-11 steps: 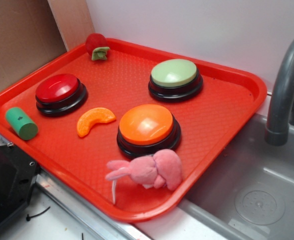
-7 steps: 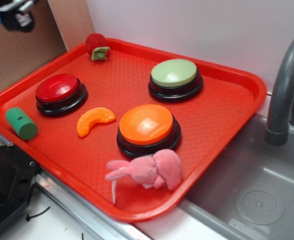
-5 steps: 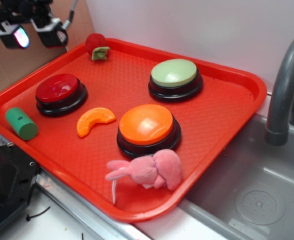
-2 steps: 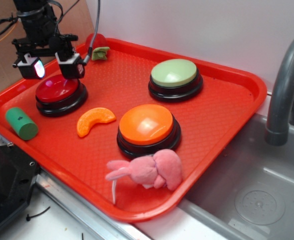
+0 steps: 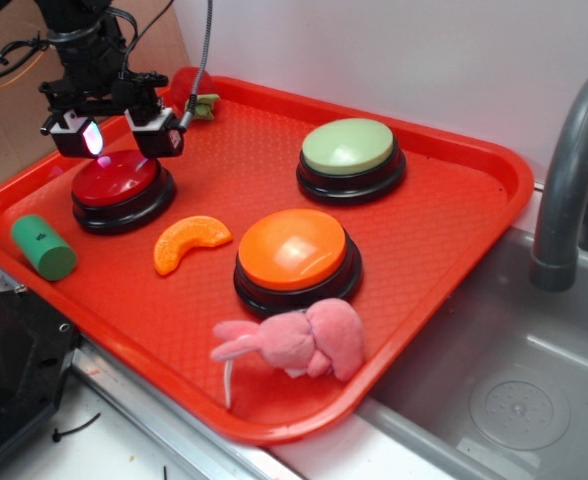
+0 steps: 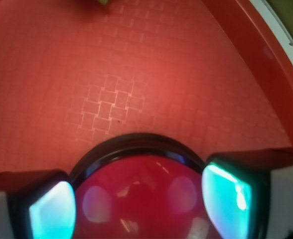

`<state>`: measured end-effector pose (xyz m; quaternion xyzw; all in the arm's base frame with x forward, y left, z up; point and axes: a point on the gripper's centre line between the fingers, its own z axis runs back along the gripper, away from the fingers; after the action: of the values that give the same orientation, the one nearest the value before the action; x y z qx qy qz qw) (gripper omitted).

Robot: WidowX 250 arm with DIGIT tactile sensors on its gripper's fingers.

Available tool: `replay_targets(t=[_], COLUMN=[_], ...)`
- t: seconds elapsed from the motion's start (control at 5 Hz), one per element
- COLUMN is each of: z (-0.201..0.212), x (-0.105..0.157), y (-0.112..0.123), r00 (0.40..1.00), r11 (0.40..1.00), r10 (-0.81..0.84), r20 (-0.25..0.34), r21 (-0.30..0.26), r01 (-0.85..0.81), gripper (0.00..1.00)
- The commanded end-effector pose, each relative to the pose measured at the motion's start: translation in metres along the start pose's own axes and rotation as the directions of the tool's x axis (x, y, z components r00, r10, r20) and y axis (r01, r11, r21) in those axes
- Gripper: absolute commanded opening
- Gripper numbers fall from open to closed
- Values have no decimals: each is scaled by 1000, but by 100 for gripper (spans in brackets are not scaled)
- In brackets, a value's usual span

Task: Push the red button.

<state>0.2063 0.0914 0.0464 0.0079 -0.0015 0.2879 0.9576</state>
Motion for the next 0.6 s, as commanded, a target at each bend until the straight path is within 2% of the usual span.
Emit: replay_targets(t=[0.0, 0.2, 0.4], z=[32, 48, 60], x=[-4, -3, -2], y=[11, 10, 11], r00=[1000, 999, 996], r11=[1000, 999, 995], r10=[-5, -36, -92], r20=[23, 28, -8], r21=[26, 22, -28], r01=[4, 35, 92], gripper=[100, 100, 100])
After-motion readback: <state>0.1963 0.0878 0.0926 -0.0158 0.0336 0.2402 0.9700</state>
